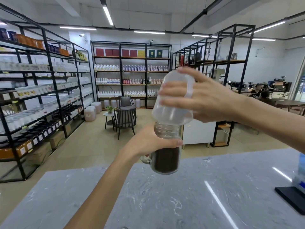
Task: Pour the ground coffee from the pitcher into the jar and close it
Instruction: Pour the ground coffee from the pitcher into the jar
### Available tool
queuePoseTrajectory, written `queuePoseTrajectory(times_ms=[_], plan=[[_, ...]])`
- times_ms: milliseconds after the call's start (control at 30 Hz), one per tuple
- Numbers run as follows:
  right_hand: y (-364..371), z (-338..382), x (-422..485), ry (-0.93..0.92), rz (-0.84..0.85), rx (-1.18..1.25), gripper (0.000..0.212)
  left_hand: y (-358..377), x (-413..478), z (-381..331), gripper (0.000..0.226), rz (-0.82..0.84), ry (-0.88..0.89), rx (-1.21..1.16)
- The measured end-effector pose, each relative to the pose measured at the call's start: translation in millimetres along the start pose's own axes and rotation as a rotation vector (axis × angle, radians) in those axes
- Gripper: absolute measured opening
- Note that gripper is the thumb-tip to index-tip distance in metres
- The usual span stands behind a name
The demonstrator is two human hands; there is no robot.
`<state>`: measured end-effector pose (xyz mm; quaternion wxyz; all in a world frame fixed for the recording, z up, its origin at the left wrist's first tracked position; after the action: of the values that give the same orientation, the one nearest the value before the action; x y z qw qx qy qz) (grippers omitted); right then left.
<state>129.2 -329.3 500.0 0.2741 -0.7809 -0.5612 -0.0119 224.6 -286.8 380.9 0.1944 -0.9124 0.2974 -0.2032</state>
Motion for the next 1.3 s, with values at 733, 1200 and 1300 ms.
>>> queuePoseTrajectory(times_ms=[733,1200,1300], plan=[[16.4,15.5,-41.0,-0.007,0.056,0.000,0.073,34.2,9.5,11.0,0.043,0.080,-0.015,-0.002],[93.6,23.2,-113.8,1.010,0.187,1.083,0.106,36.2,-23.3,67.5,0.064,-0.010,-0.067,-0.158],[125.6,78.1,-141.4,1.185,0.167,1.312,0.110,44.0,-57.1,117.9,0.076,-0.077,-0.157,-0.171]])
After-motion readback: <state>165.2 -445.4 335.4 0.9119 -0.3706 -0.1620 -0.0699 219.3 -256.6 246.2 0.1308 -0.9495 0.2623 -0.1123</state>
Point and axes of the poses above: each hand's wrist, its own x-axis towards the middle knuckle, its own y-axis out of the palm, z = x × y, the point moved 10 cm from there along x, towards the middle knuckle, and after that the axes turned 5 degrees about -z, right-handed, at the moved point
